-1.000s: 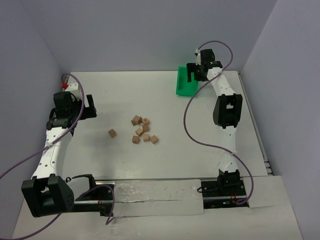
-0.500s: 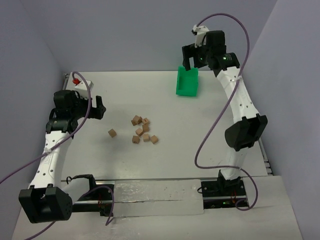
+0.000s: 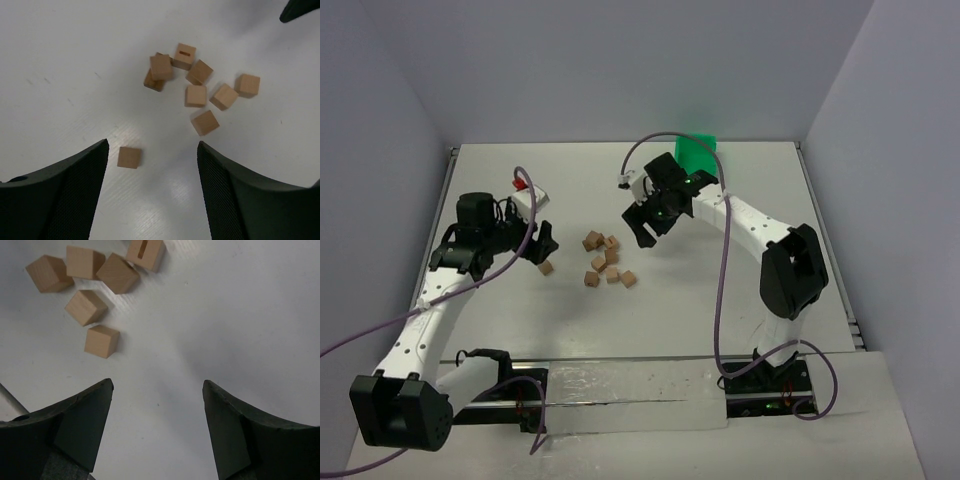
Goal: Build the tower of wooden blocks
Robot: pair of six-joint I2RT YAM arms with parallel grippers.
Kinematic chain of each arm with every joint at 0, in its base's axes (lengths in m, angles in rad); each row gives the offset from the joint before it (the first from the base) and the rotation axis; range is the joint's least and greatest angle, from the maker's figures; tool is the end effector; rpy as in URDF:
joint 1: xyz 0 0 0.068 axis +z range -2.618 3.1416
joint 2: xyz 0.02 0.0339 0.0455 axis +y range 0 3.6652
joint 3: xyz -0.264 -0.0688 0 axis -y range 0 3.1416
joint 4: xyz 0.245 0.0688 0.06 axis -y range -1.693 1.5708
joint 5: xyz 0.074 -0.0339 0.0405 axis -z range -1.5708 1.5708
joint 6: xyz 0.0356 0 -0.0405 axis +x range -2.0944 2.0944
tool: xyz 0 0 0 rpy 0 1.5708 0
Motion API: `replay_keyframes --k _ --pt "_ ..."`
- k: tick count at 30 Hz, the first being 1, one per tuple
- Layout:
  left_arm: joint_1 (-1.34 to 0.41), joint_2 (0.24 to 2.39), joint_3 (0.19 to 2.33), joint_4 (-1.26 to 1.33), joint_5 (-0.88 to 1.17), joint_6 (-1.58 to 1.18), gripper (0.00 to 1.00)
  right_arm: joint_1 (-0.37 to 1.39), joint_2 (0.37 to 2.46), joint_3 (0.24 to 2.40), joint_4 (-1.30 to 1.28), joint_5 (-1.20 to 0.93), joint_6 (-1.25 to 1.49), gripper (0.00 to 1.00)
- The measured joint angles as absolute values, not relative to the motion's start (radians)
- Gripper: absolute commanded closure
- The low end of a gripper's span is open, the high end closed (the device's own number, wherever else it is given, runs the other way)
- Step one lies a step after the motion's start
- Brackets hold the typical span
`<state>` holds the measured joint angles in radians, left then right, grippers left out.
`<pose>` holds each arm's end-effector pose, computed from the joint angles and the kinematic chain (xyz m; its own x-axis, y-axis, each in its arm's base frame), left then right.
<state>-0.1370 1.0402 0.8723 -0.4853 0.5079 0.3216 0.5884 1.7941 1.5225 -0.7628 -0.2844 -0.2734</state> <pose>0.2170 -0.0474 0.2955 -0.4125 0.3357 -0.8469 0.6665 0.7449 -0.0294 0.3154 0.2225 0.2700 -0.5124 -0.6535 -0.5572 -0.8208 0.5633 0.0942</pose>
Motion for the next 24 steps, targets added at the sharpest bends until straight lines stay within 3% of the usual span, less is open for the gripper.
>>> replay_keyframes --k 4,8,11,13,16,21,24 --pt "-0.168 1.083 0.858 -0.523 0.521 0.389 0.28 0.585 1.800 1.498 -0.759 -0.306 -0.274 0.21" --pt "-0.209 1.115 0.846 -0.550 0.533 0.493 0.26 0.585 1.800 1.473 -0.748 -0.326 -0.274 0.18" --pt "-0.234 1.126 0.829 -0.582 0.557 0.632 0.21 0.582 1.801 1.451 -0.751 -0.340 -0.274 0.17" --pt "-0.242 1.145 0.825 -0.613 0.574 0.739 0.11 0.577 1.802 1.447 -0.754 -0.350 -0.274 0.16" --pt "-0.267 1.204 0.838 -0.650 0.589 0.858 0.08 0.563 1.803 1.447 -0.755 -0.369 -0.270 0.16" --pt "-0.355 1.278 0.862 -0.637 0.543 0.900 0.33 0.475 1.803 1.447 -0.757 -0.400 -0.259 0.16" --pt "-0.403 1.280 0.861 -0.634 0.507 0.895 0.35 0.414 1.803 1.447 -0.757 -0.405 -0.254 0.15"
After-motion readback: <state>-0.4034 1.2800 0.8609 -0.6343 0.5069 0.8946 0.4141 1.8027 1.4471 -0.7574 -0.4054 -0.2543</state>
